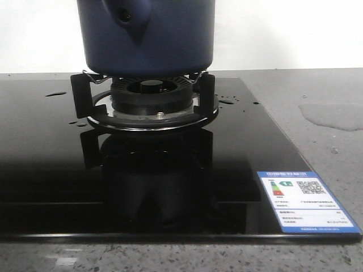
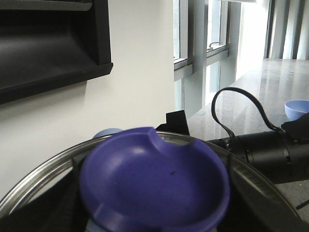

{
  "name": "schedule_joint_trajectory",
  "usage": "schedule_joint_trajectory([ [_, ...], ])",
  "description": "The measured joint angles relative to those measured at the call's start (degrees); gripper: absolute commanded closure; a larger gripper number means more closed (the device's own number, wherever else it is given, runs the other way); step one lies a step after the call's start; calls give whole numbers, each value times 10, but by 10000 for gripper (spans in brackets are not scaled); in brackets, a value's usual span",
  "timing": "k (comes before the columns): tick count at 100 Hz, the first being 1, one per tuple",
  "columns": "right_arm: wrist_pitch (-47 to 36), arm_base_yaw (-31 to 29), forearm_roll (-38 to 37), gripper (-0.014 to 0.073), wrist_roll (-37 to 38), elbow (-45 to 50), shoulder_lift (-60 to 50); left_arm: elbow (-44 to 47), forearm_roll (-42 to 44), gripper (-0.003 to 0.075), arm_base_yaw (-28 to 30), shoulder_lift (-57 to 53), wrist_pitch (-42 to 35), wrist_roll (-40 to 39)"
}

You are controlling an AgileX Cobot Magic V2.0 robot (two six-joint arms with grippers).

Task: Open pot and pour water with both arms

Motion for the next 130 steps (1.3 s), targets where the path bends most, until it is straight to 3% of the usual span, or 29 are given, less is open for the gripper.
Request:
schedule_joint_trajectory([
  [16,-1,0,-80,350,0,0,0,0,0,459,0,0,0,0],
  [51,-1,0,-86,350,21,0,0,0,0,459,0,0,1,0],
  [65,10,0,-47,350,132,0,0,0,0,459,0,0,1,0],
  [98,97,14,49,350,470,0,-10,0,0,459,0,0,1,0],
  [115,125,10,129,349,570,0,-50,0,0,459,0,0,1,0],
  [130,144,-23,214,350,599,22,-113,0,0,459,0,0,1,0],
])
